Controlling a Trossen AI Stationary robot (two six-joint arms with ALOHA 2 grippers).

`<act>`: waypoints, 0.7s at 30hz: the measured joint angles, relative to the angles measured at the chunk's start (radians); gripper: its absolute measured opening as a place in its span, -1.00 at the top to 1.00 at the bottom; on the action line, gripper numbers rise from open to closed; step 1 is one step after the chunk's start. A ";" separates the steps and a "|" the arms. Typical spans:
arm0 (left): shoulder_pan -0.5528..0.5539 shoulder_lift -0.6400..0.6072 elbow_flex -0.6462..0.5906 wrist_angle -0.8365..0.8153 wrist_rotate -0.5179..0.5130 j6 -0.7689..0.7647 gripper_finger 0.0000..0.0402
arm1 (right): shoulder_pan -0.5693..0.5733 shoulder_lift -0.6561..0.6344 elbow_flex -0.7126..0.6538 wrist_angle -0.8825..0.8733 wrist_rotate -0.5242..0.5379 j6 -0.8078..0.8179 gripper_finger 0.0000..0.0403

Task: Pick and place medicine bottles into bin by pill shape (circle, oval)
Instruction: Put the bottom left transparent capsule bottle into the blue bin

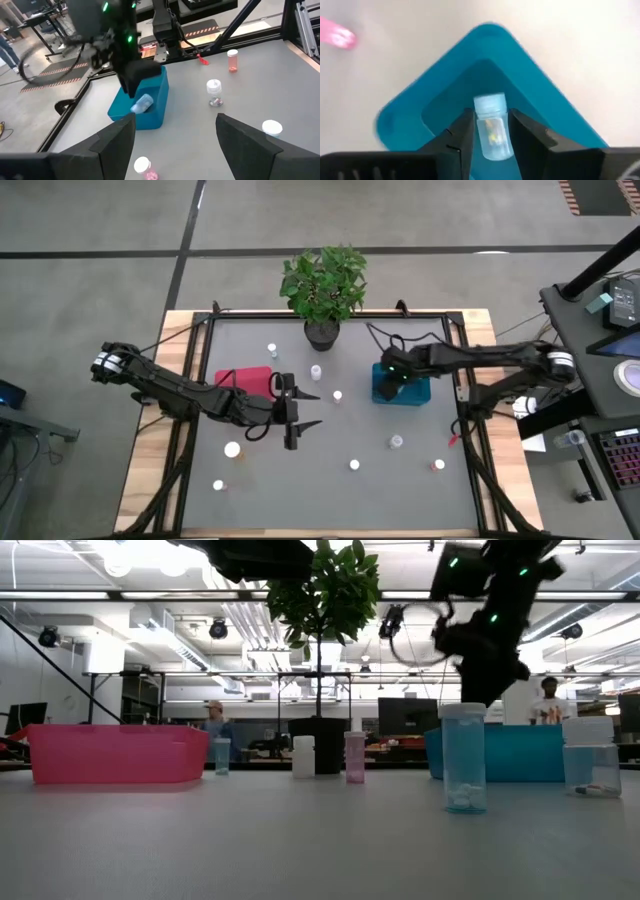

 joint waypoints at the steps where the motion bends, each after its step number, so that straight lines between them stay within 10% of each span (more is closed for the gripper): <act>1: 0.000 0.000 0.000 0.000 0.000 0.000 -0.27 | 0.014 -0.030 -0.012 -0.001 0.022 0.015 0.52; 8: 0.001 0.000 0.000 0.045 0.000 0.021 -0.27 | 0.029 -0.108 -0.086 -0.002 -0.006 0.070 0.57; 21: 0.001 0.000 0.000 0.055 0.000 0.027 -0.27 | -0.044 0.102 -0.078 0.000 -0.034 -0.040 -0.10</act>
